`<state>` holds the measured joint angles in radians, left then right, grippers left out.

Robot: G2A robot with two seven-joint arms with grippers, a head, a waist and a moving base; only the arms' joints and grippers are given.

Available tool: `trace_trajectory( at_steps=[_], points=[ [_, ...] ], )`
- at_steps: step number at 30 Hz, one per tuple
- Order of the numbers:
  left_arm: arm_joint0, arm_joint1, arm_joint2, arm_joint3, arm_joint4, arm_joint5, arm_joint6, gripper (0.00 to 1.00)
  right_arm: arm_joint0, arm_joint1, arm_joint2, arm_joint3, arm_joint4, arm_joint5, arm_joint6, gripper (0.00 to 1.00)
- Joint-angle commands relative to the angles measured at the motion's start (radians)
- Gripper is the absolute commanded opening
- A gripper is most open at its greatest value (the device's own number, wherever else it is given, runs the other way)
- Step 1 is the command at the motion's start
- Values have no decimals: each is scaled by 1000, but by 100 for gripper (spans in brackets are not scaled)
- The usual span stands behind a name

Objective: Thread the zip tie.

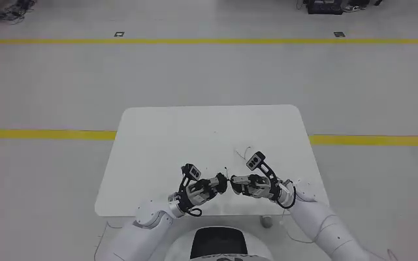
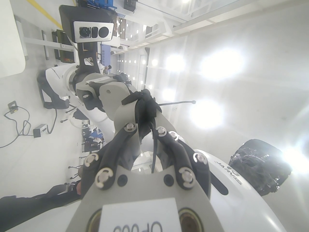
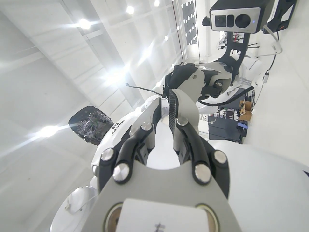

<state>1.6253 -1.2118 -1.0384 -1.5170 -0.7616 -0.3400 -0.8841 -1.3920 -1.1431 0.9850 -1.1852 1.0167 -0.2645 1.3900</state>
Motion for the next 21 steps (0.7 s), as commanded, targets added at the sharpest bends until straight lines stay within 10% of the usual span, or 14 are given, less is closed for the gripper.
trace_trajectory(
  at_steps=[1,21],
  points=[
    [0,0,1,0,0,0,0,0,1,0,-1,0,-1,-1,0,7],
    [-1,4,3,-4,0,0,1,0,7,0,-5,16,-3,-6,0,8]
  ],
)
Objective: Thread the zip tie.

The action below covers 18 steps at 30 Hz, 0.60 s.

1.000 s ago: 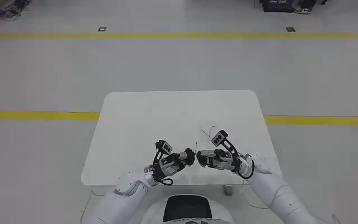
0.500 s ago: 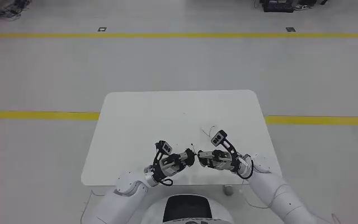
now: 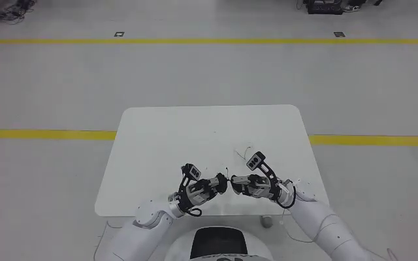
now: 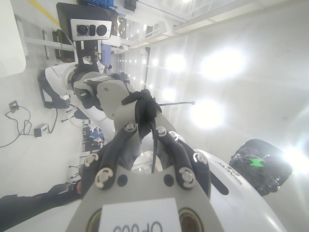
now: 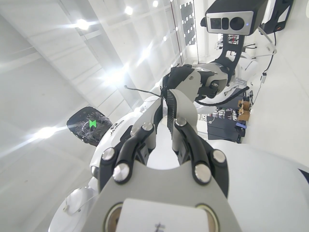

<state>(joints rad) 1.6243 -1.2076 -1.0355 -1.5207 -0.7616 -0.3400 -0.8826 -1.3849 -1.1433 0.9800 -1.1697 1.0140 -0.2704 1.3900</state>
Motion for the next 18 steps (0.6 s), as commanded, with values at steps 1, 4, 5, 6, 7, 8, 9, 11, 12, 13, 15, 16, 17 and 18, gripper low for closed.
trace_trajectory(
  at_steps=[1,4,5,6,7,8,9,11,12,13,15,16,17,18],
  points=[
    [0,0,0,-1,1,0,-1,0,0,0,0,2,-1,0,0,8],
    [1,1,1,-3,3,0,-2,0,0,0,1,3,-3,-2,0,8],
    [2,1,1,-3,4,0,-2,0,0,0,2,4,-4,-2,0,8],
    [2,1,1,-3,4,0,-1,0,0,-1,2,4,-4,-2,0,8],
    [2,1,1,-3,5,0,-1,0,0,-1,2,4,-5,-2,0,7],
    [2,1,1,-3,5,0,0,0,0,-1,1,3,-5,-3,0,7],
    [2,1,1,-3,6,0,1,0,0,-1,1,3,-5,-3,0,7],
    [3,2,1,-4,6,0,1,0,0,-2,1,2,-5,-3,0,7],
    [3,2,1,-4,6,0,1,0,0,-2,1,2,-5,-3,0,7],
    [4,2,1,-4,7,0,1,0,0,-2,1,2,-5,-4,0,7],
    [4,2,2,-4,7,0,1,0,0,-2,0,1,-6,-3,0,7],
    [4,2,3,-4,8,0,1,0,1,-2,0,1,-6,-3,0,7],
    [4,2,3,-3,8,0,1,0,1,-2,0,1,-6,-3,0,8],
    [4,2,4,-2,8,0,1,0,1,-2,0,2,-6,-3,0,8]
  ],
)
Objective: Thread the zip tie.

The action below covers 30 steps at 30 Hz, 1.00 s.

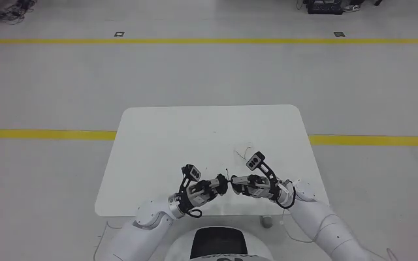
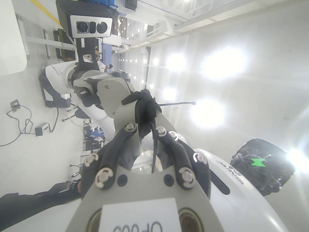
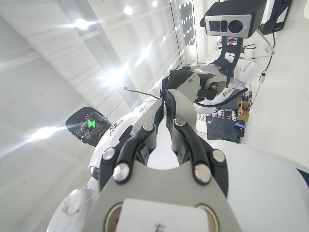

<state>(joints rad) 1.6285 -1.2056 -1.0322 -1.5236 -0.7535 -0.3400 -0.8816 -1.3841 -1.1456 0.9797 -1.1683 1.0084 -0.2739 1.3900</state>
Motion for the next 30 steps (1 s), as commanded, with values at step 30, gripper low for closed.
trace_trajectory(
  at_steps=[30],
  points=[
    [-12,0,14,16,-6,0,4,0,-10,0,20,6,-7,-8,0,0]
  ],
)
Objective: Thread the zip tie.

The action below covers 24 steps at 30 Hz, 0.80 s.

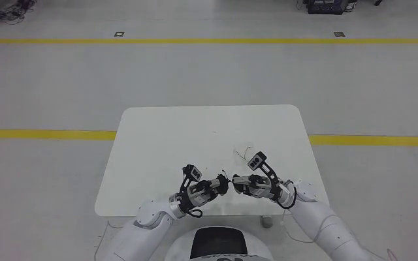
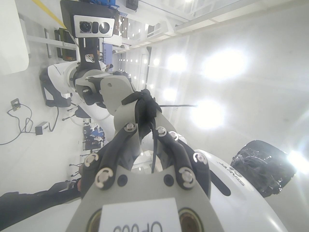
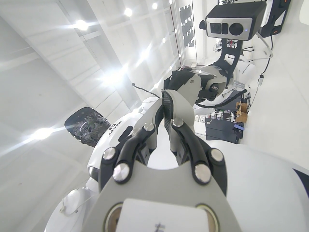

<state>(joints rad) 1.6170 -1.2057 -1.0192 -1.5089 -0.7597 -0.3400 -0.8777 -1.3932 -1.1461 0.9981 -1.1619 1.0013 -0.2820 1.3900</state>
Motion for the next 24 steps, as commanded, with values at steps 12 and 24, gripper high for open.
trace_trajectory(
  at_steps=[12,24],
  points=[
    [-3,-1,3,7,-1,0,7,0,-12,6,19,-4,4,-1,0,0],
    [-3,-1,3,6,-4,0,8,0,-20,10,34,-7,0,0,0,0]
  ],
)
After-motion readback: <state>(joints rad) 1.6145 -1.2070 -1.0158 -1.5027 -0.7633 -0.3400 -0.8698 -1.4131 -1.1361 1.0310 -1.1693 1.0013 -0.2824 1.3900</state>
